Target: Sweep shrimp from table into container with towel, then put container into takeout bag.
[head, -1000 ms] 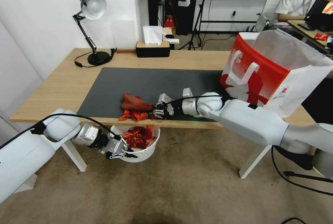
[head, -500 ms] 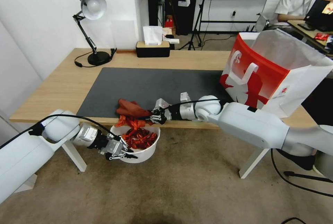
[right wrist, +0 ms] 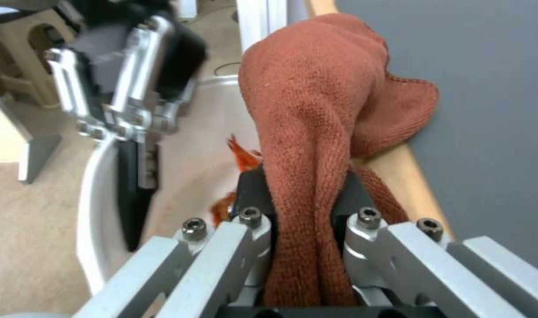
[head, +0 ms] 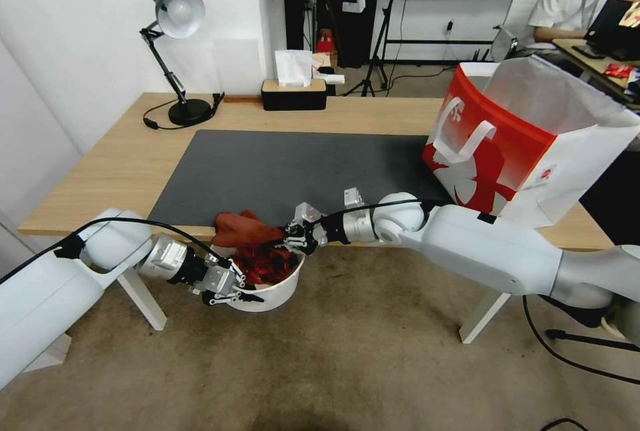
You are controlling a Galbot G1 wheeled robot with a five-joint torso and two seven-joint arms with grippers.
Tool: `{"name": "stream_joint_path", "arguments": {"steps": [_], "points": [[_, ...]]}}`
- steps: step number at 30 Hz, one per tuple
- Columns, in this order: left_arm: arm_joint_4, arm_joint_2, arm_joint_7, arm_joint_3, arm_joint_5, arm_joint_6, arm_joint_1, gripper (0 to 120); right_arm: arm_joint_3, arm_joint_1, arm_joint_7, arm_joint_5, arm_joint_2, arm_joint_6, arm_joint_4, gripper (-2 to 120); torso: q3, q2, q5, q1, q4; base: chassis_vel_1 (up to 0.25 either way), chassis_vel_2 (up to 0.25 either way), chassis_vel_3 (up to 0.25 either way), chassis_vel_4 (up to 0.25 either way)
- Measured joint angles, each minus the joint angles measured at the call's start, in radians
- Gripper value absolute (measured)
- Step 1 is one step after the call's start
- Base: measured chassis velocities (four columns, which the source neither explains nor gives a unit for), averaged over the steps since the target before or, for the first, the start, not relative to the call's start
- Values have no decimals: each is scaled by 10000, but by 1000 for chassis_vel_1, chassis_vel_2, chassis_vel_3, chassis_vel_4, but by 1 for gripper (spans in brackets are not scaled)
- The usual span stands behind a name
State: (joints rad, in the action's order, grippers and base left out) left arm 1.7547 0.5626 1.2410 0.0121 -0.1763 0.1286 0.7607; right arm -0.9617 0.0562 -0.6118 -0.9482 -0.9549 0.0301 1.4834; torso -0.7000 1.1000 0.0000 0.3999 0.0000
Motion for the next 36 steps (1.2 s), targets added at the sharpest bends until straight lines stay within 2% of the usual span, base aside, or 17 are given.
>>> {"name": "stream_joint_path", "arguments": {"steps": [17, 24, 28, 36], "points": [[-18, 56, -1, -33, 35, 5, 83, 0, 211, 642, 188, -388, 510, 76, 1167, 9, 0, 0, 0, -1, 0, 0, 0, 0, 0], [-20, 90, 0, -32, 61, 5, 115, 0, 1096, 1058, 377, -501, 557, 35, 1327, 9, 0, 0, 2, 0, 0, 0, 0, 0, 0], [7, 89, 0, -90, 73, 5, 207, 0, 2056, 1444, 730, -688, 500, -79, 1405, 9, 0, 0, 2, 2, -1, 0, 0, 0, 0], [162, 43, 2, -549, 100, 14, 602, 0, 3791, 2249, 1980, -599, 238, -296, 1477, 9, -1, 0, 1, 1, 3, 0, 0, 0, 0]]}}
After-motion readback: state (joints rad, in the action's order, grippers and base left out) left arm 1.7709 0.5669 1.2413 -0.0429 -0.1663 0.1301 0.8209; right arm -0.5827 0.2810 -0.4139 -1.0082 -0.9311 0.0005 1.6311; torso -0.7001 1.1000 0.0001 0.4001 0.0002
